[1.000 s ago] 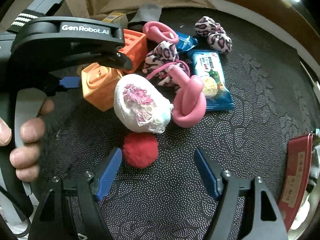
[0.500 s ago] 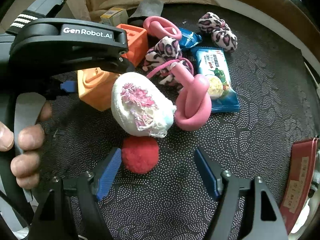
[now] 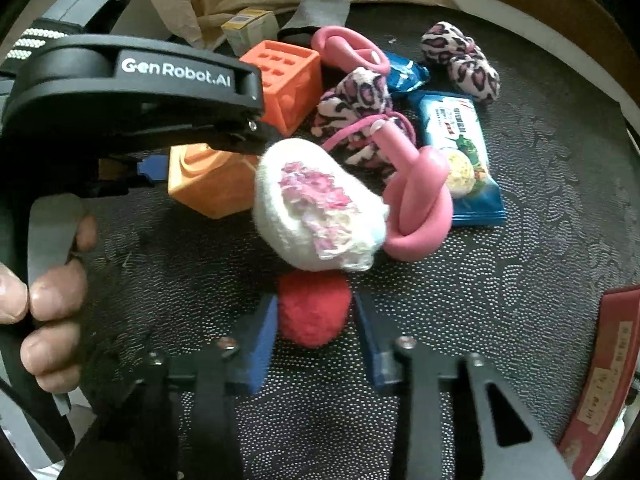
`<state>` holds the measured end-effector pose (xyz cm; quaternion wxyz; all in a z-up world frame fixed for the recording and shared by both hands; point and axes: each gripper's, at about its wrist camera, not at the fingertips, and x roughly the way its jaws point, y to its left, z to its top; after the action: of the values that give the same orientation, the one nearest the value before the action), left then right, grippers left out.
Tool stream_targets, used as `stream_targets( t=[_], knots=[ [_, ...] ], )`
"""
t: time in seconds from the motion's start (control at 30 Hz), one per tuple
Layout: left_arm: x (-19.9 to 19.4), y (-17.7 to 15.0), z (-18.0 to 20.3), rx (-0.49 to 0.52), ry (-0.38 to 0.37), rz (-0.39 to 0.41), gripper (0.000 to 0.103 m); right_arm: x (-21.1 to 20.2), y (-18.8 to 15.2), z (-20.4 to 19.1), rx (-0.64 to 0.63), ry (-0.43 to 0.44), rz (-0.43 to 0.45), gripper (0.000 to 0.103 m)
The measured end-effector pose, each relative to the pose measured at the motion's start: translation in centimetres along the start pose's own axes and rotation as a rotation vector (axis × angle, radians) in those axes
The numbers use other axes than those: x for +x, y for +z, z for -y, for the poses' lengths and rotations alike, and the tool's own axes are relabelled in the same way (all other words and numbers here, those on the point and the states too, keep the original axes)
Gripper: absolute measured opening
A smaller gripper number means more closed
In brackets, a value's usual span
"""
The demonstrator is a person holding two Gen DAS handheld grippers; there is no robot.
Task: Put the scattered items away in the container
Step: 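Grasp orange rubber cube with left gripper while right gripper grasps red pompom, then carry cube and pompom into the cardboard box and open both grippers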
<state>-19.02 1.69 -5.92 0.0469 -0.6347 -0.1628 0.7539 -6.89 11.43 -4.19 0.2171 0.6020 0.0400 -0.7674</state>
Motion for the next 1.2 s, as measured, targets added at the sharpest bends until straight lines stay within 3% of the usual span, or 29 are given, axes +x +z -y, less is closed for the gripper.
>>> stream_targets(
  t=[0.63,1.0,1.07,1.2],
  knots=[
    [-3.5,-0.7,-0.1,-0.020,0.013,0.044,0.065,-3.4,-1.5,1.3,0.041,0.037,0.071,0.034],
    [-6.5,-3.3,1.3,-0.028,0.016,0.091,0.065,-5.8,-3.5,1.8,0.048,0.049,0.132,0.034],
    [-6.7,-4.0,0.1,-0.025,0.014,0.107,0.065,-6.1,-3.6,1.9,0.049,0.046,0.145,0.034],
    [-7.8,-6.9,0.2,0.000,0.007,0.139,0.065,-5.8,-4.6,1.8,0.058,0.032,0.173,0.034]
  ],
)
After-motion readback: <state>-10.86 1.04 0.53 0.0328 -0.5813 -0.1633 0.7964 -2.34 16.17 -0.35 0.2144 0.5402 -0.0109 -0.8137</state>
